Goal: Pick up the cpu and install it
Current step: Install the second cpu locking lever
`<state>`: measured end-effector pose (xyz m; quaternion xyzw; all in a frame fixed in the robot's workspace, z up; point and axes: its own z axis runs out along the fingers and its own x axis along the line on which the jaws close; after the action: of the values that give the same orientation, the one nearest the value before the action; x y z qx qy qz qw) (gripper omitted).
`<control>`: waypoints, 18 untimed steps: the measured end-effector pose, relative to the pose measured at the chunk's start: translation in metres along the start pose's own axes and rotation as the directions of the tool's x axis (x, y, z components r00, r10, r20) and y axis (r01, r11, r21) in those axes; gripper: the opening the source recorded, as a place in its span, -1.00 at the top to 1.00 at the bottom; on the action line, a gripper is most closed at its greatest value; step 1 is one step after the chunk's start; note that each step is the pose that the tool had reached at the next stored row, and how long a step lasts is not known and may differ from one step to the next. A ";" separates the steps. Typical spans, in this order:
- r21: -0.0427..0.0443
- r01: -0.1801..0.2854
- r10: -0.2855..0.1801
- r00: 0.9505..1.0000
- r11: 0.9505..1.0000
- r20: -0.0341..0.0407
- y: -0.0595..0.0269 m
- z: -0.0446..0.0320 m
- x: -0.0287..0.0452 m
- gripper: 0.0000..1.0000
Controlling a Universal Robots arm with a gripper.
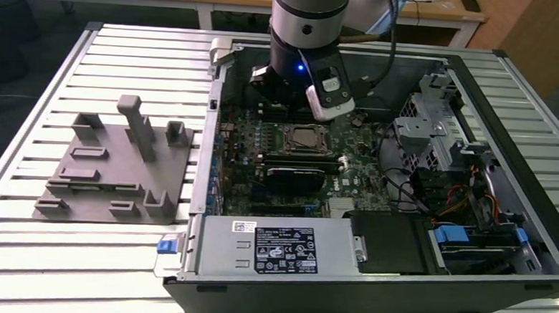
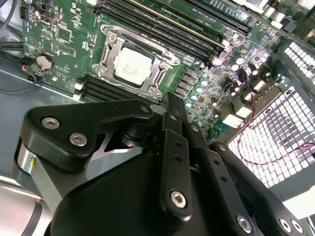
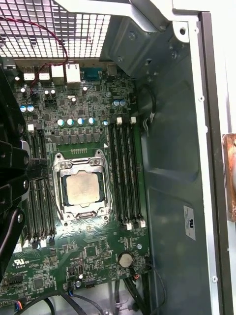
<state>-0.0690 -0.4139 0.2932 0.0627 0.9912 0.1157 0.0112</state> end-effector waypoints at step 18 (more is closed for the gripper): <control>0.000 0.000 0.000 1.000 1.000 0.000 -0.0030 0.0126 0.0001 0.79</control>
<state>-0.0690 -0.4139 0.2803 0.0627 0.9913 0.1154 0.0112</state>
